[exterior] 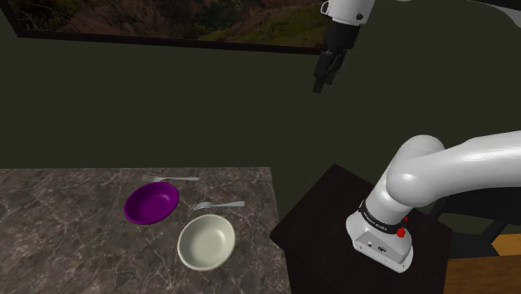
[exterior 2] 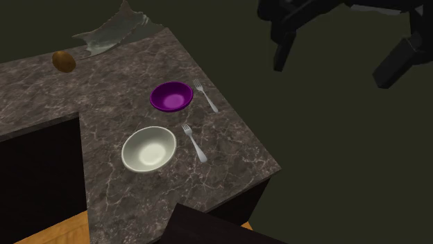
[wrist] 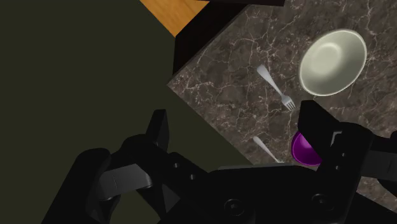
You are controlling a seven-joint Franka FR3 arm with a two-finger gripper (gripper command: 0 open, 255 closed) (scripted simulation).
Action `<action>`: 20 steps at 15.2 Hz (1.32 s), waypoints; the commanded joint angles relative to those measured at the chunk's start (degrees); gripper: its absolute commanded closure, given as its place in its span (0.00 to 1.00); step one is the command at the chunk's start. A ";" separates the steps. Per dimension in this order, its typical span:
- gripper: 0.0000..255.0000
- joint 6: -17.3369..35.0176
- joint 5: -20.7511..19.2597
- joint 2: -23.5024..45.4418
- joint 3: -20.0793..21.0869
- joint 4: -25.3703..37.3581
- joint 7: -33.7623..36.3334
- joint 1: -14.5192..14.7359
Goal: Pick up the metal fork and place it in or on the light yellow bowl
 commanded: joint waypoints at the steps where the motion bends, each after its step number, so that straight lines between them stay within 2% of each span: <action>1: 0.00 0.00 0.00 0.00 0.00 0.00 0.00 0.00; 11: 0.00 16.58 2.54 13.64 2.47 -5.93 -4.84 3.72; 20: 0.00 30.20 4.35 30.36 5.14 -5.47 -9.10 6.91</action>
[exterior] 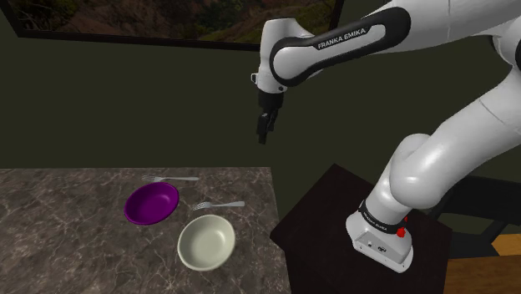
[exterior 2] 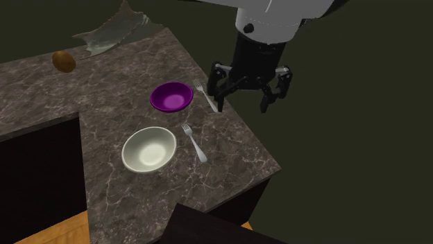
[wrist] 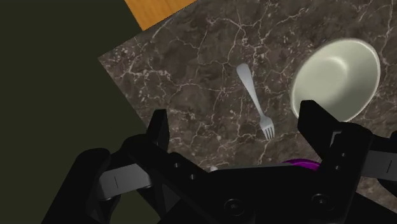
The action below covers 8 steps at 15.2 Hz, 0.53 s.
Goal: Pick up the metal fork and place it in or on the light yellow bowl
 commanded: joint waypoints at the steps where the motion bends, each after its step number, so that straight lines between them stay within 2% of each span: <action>1: 0.00 3.13 0.33 4.24 0.70 0.60 -0.87 0.72; 8: 0.00 11.41 0.38 18.92 2.98 4.99 -3.49 2.89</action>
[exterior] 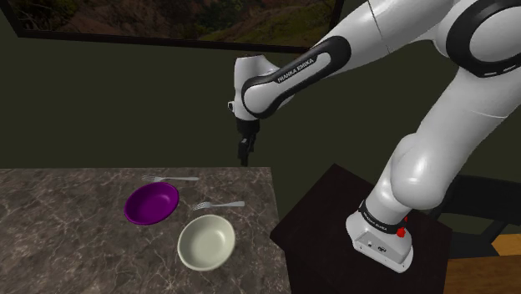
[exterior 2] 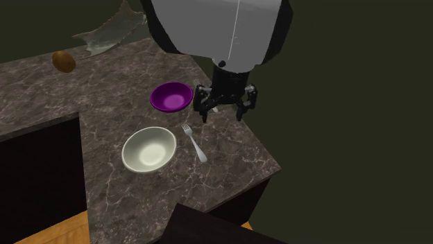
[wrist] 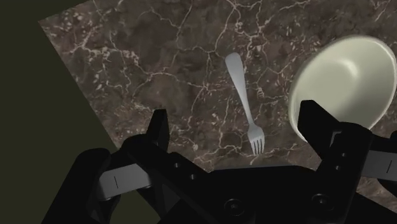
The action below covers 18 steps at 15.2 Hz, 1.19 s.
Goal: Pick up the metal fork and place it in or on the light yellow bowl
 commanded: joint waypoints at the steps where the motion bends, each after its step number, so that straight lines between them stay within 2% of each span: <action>1: 0.00 1.82 -0.26 4.40 0.54 2.01 -0.78 0.53; 13: 0.00 9.48 -4.08 30.04 2.96 16.42 -3.07 5.34; 18: 0.00 12.20 -4.59 33.81 2.87 17.27 -3.04 6.19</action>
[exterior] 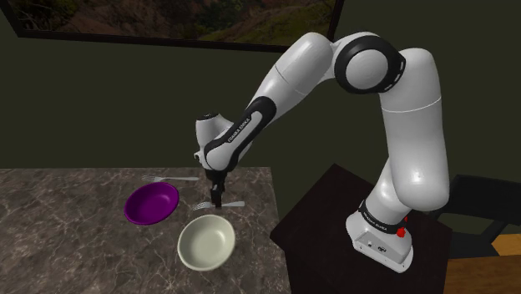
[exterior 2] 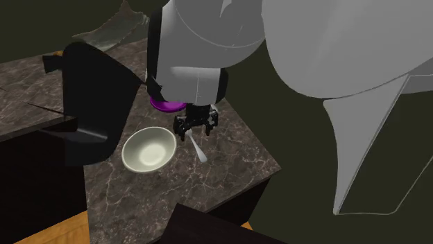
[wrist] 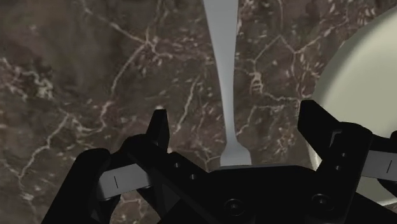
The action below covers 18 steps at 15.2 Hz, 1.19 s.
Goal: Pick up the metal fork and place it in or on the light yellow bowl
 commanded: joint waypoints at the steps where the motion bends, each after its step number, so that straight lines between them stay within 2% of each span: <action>1: 0.00 1.28 -0.14 1.30 -0.09 0.05 0.05 0.26; 4: 0.00 2.85 -0.29 2.78 -0.21 -0.03 0.15 0.57; 11: 0.00 2.83 -0.29 2.78 -0.21 -0.01 0.15 0.57; 12: 1.00 2.83 -0.29 2.78 -0.21 -0.01 0.15 0.57; 18: 1.00 2.80 -0.30 2.84 -0.21 0.08 0.19 0.61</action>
